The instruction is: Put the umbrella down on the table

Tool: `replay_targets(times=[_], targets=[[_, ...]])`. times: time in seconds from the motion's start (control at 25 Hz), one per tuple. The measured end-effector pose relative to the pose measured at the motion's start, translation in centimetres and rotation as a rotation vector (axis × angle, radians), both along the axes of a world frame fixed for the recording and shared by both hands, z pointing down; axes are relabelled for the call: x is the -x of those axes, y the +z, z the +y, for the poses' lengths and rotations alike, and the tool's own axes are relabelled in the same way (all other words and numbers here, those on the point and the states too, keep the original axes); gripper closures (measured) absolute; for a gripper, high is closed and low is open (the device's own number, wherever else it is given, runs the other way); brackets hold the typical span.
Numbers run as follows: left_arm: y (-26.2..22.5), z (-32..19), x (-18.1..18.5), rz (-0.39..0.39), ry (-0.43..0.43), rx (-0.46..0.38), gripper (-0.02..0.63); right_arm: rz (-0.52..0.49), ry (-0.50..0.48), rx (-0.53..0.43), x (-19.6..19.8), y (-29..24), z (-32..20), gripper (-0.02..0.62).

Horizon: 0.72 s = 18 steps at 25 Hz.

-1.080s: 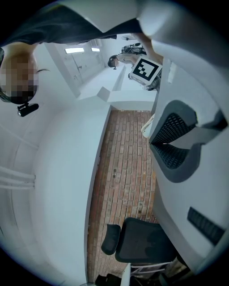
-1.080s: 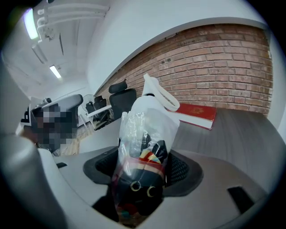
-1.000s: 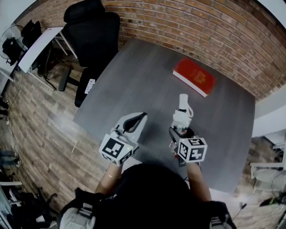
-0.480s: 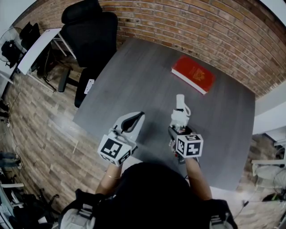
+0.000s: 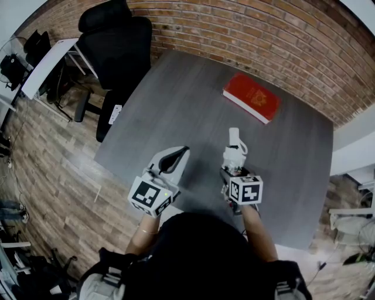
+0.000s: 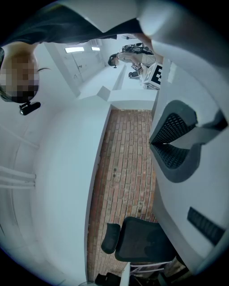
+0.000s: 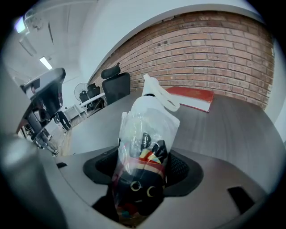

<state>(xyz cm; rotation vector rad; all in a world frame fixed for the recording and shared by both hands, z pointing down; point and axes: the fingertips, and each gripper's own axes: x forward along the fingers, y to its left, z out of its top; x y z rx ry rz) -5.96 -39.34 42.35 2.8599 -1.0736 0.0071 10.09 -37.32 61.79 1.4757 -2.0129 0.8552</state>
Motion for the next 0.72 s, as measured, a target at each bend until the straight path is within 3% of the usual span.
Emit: replay_targets(times=[0.72], targets=[[0.1, 0.2, 1.6, 0.003, -0.031, 0.027, 0.603, 0.025, 0.007, 0.087, 0.4, 3.2, 0.5, 0.305]])
